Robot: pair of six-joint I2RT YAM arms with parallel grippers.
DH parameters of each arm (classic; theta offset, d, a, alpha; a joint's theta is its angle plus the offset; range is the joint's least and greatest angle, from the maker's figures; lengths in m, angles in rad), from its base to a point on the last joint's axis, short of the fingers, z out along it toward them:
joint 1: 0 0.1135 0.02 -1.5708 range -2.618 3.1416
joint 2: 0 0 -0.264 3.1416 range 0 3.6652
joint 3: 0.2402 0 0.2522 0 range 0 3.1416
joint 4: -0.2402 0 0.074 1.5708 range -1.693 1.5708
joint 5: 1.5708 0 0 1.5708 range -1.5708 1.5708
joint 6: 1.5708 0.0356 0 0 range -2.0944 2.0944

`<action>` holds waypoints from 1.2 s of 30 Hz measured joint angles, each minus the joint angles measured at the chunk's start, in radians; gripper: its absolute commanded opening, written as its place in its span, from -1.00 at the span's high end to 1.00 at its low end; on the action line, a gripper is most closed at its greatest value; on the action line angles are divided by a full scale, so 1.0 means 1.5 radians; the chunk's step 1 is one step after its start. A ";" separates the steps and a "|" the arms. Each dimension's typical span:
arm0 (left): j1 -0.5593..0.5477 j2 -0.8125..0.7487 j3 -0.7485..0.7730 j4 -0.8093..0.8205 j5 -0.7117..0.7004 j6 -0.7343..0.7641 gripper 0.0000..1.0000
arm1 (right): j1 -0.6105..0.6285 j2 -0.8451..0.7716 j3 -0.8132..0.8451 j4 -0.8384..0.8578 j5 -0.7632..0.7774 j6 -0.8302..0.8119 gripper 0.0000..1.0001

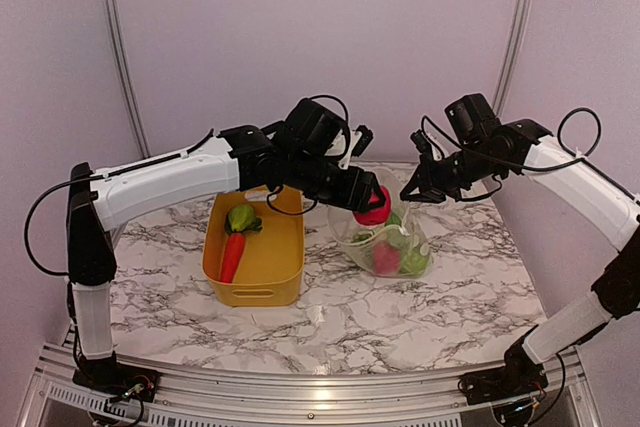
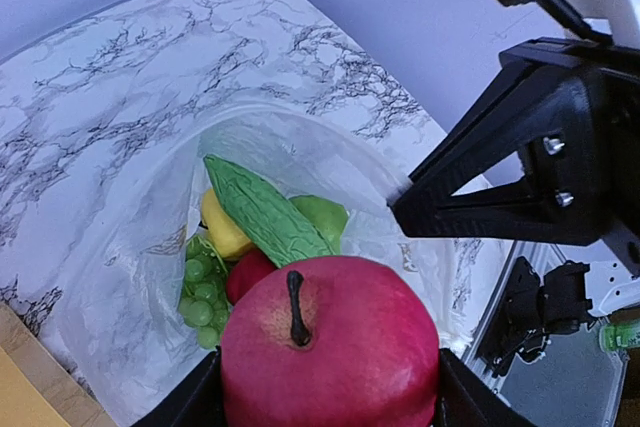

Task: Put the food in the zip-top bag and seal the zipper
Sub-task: Place the fake fruit in the zipper food storage bag.

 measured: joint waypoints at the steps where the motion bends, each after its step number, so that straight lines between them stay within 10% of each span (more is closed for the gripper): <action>1: -0.001 0.009 0.000 0.001 -0.001 0.000 0.19 | 0.000 0.000 0.000 0.000 -0.001 0.001 1.00; 19: -0.002 0.143 0.072 -0.004 -0.092 -0.031 -0.48 | 0.000 0.000 0.000 0.000 -0.009 0.006 1.00; 22: -0.002 0.149 0.081 -0.007 -0.108 -0.038 -0.97 | 0.000 0.000 0.000 0.000 -0.012 0.006 1.00; 36: -0.002 0.043 0.063 -0.018 -0.119 0.009 -0.98 | 0.000 0.001 0.000 0.005 -0.020 0.008 1.00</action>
